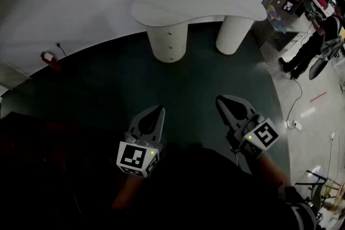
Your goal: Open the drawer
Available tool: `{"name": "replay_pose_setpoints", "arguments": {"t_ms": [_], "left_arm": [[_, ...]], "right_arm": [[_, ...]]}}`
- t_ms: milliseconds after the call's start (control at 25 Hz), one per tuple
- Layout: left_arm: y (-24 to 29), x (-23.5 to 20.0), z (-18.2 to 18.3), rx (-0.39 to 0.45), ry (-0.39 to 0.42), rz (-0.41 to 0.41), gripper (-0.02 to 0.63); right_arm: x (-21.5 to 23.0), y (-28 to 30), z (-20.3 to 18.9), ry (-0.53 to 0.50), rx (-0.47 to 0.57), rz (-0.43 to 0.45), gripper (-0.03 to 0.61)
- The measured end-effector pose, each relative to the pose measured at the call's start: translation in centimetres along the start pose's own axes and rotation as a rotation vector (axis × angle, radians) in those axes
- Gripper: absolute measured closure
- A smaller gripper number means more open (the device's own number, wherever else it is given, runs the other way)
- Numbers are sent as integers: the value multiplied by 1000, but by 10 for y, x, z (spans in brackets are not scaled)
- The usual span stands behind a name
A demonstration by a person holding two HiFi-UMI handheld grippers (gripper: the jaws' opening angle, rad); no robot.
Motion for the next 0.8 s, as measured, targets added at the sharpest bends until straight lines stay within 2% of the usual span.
{"name": "replay_pose_setpoints", "arguments": {"t_ms": [360,800], "left_arm": [[-4,-15,-3,4,-13,16,609],[-40,-56,-8,15,1,40,609]], "right_arm": [[-5,12,-6,-5,-16,-2,563],[-38,50,-17,13,-25,15,563]]}}
Point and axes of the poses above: the fingertips, and each gripper's own axes: y forward along the fingers, x to its right, z out of its top, the point moved 9 cm from there along -y, backward along the fingers, and after that the axes turned 12 degrees about x, right-handed, at the moved point
